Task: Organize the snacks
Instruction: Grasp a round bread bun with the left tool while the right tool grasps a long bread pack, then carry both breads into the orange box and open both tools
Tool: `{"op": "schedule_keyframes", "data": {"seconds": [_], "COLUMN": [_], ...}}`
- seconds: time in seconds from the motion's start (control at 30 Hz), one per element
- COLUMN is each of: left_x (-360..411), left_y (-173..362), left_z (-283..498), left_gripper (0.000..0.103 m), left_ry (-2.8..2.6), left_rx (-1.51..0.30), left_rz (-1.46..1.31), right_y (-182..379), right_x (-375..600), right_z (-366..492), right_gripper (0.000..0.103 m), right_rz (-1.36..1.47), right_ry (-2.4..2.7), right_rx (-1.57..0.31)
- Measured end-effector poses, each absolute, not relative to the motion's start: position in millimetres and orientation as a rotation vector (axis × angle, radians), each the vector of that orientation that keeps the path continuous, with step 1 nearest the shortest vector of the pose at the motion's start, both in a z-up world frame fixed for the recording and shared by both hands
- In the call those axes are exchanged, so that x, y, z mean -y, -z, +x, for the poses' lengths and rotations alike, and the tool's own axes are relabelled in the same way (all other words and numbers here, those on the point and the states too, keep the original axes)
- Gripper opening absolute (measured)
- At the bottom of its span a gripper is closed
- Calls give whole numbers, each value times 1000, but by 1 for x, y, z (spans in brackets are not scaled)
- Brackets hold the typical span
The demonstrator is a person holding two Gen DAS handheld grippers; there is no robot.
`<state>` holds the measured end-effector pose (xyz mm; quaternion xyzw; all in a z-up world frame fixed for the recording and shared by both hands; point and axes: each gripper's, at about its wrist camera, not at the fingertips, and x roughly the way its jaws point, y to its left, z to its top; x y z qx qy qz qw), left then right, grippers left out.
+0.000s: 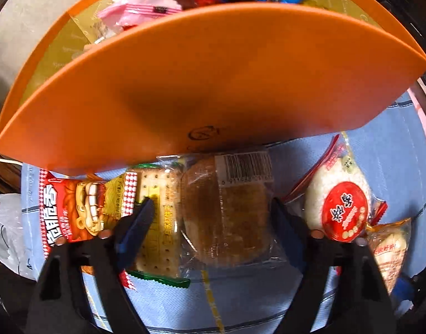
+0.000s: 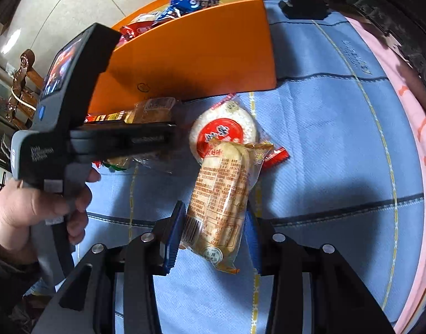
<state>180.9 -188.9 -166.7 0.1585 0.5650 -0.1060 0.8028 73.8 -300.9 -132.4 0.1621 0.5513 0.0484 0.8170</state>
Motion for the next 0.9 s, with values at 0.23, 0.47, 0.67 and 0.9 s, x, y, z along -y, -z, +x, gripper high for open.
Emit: {"op": "schedule_keyframes", "data": {"seconds": [0.23,0.47,0.67,0.9], "left_x": [170,143,114,95], "left_y": [144,100,59,8], "left_z": [172,153,143,162], "left_gripper": [53,52,52,52], "left_ry": [299,317,306,302], "left_rx": [-1222,-1161,-1096,-1009], "left_rz": [238,160,117,91], "right_y": [122,96,63,16], "right_x": [291,287,285,291], "right_z": [80,81,88,120], "right_gripper": [41,41,41,41], "right_rz": [323,318,317,285], "right_ry": [-134,-151,-171,-170], "right_rx": [-1158,-1104,-1027,-908]}}
